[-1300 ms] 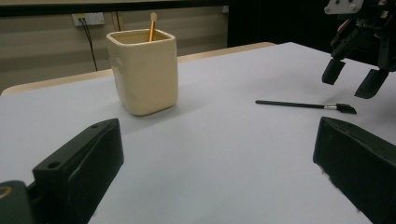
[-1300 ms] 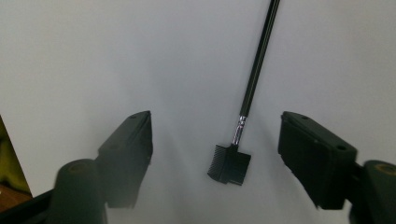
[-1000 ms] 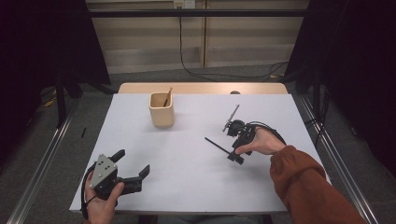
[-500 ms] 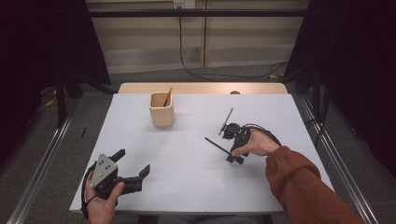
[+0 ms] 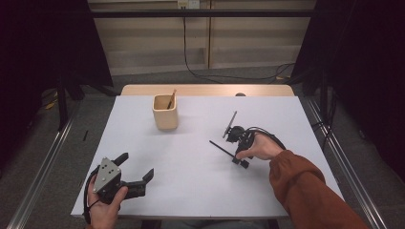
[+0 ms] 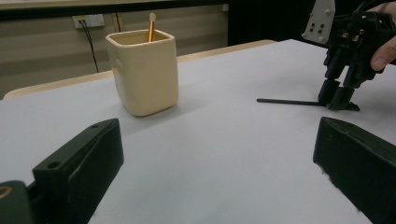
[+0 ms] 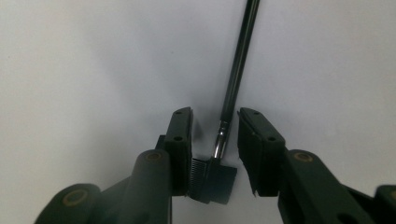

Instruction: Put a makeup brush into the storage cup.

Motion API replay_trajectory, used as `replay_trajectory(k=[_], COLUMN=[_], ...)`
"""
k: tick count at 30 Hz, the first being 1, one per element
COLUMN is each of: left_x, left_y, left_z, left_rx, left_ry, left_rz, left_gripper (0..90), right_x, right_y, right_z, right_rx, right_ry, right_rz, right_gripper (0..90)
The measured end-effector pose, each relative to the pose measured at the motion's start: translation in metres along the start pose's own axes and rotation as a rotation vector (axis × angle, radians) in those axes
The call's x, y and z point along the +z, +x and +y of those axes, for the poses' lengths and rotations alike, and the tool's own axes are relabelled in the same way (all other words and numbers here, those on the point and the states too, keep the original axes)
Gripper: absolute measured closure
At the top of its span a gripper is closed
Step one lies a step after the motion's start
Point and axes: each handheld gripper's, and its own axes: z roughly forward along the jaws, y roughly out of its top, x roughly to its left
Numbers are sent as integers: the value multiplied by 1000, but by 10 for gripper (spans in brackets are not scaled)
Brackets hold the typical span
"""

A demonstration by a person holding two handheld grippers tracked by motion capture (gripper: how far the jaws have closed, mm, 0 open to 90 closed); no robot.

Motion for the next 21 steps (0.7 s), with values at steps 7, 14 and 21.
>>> replay_trajectory(k=[7,14,21], left_x=[0,0,0], left_y=[-1,0,1], left_z=[0,0,0], left_rx=[4,1,-15], left_ry=[-1,-3,-3], left_rz=[-1,-1,-13], left_gripper=[18,18,17], right_x=[1,1,1], right_y=[1,0,1], right_z=[2,6,8], right_rx=[13,17,11], right_ry=[18,50,59], right_rz=[-31,-63,-73], right_gripper=[754,846,860])
